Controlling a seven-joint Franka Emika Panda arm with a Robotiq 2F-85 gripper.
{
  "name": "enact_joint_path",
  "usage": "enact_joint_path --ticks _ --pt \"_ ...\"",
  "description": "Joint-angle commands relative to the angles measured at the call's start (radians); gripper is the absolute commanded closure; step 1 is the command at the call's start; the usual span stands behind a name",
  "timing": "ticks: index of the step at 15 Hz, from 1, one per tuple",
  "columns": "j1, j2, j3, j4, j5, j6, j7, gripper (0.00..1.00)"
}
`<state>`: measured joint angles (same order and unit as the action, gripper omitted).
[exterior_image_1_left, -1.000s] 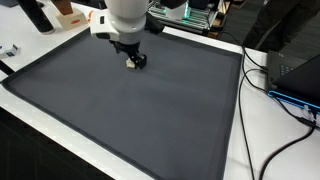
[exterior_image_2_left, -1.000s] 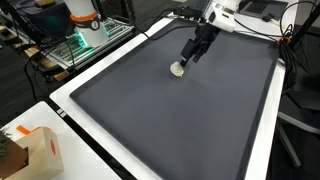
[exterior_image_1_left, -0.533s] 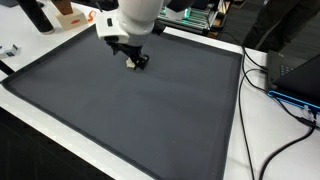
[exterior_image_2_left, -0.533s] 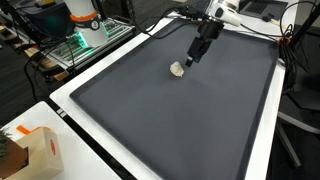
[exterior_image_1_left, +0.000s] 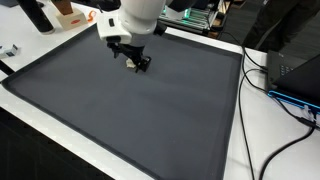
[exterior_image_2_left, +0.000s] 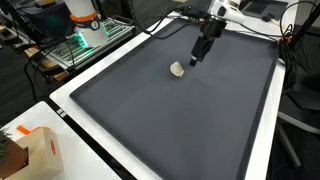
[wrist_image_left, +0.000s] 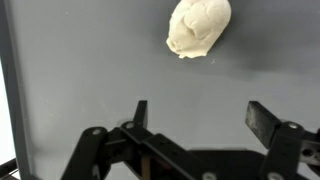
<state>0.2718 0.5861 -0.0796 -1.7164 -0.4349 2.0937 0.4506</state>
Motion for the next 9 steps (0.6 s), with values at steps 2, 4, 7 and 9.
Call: enact_joint_path --ticks 2,4,7,9 --pt "0.007 -0.046 0.032 -0.121 -0.032 0.131 -0.051 0.00" --pt "0.019 -0.061 0.029 -0.165 -0.050 0.143 -0.058 0.00" --pt "0.037 -0.092 0.020 -0.226 -0.107 0.152 -0.052 0.00" --pt "0.043 -0.115 0.021 -0.258 -0.155 0.141 -0.063 0.00"
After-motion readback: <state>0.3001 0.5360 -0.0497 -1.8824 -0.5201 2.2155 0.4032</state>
